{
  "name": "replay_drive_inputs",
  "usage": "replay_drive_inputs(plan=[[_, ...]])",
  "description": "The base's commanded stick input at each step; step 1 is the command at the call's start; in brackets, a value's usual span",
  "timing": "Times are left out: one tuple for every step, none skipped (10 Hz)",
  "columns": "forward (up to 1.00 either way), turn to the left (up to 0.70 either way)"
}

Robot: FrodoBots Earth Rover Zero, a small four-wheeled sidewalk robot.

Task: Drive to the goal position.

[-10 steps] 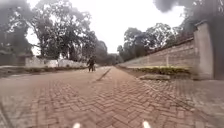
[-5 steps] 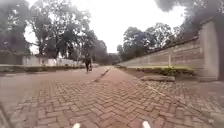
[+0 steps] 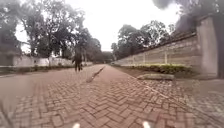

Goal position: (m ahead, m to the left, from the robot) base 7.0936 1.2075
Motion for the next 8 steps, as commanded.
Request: replay_drive_inputs(plan=[[0.7,0.08],[0.7,0.07],[0.7,0.06],[0.7,0.05],[0.7,0.03],[0.7,0.02],[0.7,0.03],[0.7,0.18]])
